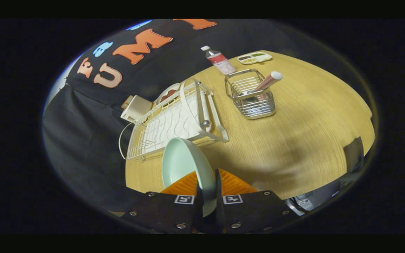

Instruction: Take the plate from the dish rack, then take the spoon from the basket and place it into the plate.

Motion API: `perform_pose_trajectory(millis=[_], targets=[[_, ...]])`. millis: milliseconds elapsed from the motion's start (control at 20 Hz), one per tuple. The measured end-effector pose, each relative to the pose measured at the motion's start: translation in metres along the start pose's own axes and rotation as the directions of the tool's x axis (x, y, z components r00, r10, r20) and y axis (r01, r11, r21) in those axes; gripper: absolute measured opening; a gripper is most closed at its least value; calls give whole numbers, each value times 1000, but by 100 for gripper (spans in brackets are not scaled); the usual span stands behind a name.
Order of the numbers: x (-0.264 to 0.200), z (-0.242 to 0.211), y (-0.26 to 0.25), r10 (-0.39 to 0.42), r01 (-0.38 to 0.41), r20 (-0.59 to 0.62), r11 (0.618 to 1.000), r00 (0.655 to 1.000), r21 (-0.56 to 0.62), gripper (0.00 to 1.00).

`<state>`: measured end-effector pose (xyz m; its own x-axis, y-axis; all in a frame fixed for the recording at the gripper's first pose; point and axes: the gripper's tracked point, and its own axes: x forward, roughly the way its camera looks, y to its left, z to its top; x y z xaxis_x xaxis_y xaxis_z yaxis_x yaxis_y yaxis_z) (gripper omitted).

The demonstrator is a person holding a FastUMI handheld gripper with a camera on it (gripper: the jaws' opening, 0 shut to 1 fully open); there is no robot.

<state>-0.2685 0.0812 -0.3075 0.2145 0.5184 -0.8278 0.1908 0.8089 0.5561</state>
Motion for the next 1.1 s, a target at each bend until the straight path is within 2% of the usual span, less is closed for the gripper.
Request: perform_pose_trajectory(millis=[250, 500, 700, 850, 950, 1100], targets=[[14, -13, 1, 5, -5, -5, 1000, 1000, 30, 15], [23, -15, -6, -29, 29, 1, 999, 1000, 43, 16], [20, 3, -21, -84, 79, 63, 994, 994, 80, 19], [12, 21, -28, -88, 74, 111, 990, 990, 121, 35], [5, 38, -39, -123, 100, 170, 985, 978, 139, 41], [-11, 72, -54, -187, 163, 296, 981, 937, 104, 53]])
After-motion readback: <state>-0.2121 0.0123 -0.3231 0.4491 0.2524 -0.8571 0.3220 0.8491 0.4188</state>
